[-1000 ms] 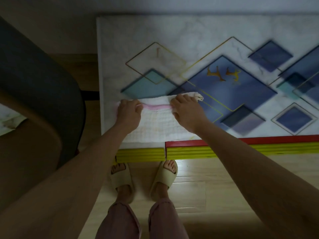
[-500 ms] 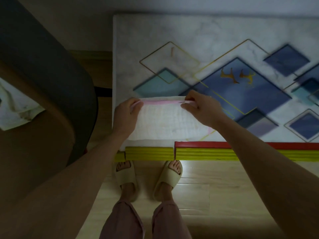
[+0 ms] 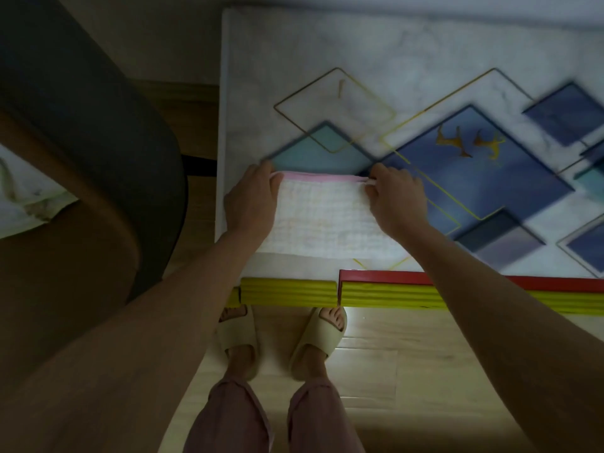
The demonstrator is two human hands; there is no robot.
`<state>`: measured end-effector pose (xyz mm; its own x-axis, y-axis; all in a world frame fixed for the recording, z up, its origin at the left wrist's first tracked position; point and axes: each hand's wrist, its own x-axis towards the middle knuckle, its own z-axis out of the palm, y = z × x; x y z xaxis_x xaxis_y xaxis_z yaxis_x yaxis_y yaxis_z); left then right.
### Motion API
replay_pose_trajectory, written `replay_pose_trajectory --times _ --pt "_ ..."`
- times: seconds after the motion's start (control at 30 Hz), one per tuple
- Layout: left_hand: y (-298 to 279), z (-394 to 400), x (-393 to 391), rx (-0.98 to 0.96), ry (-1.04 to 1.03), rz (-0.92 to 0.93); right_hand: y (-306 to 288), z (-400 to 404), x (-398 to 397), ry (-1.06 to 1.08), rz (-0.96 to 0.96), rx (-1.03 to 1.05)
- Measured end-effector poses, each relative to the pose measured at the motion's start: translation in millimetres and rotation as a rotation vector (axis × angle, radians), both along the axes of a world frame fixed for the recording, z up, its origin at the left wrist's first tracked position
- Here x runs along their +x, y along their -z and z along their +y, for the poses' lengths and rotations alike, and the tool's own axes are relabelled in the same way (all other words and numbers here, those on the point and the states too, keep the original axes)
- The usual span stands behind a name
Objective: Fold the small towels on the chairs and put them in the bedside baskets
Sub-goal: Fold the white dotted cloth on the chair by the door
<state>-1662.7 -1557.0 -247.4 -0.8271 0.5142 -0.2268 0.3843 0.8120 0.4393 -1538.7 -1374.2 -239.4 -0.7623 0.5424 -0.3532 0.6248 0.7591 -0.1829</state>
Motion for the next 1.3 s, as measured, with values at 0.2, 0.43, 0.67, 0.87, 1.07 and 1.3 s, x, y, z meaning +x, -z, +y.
replay_pose_trajectory --times 0.2,0.43,0.67,0.87,1.07,1.3 --pt "6.7 -2.7 -4.0 -0.051 0.109 0.055 -5.1 -21.1 -8.7 -0.057 -0.049 0.228" --pt "1.3 -20.5 -2.7 0.287 -0.142 -0.233 32.2 -83.5 -5.7 -0.348 0.330 -0.050" --pt "-5.3 -51.9 14.9 0.307 -0.389 -0.574 54.0 -106.2 -5.2 -0.286 0.222 0.022" --pt "8.1 -68.4 25.2 0.176 -0.125 -0.340 57.9 -107.9 -5.0 -0.289 0.239 0.084" --pt "11.0 -70.7 21.9 -0.029 -0.023 -0.151 58.6 -108.9 -6.7 -0.284 0.236 0.082" --pt "-6.2 -41.7 33.6 0.087 0.297 0.250 24.8 -89.0 23.4 0.026 0.523 -0.122"
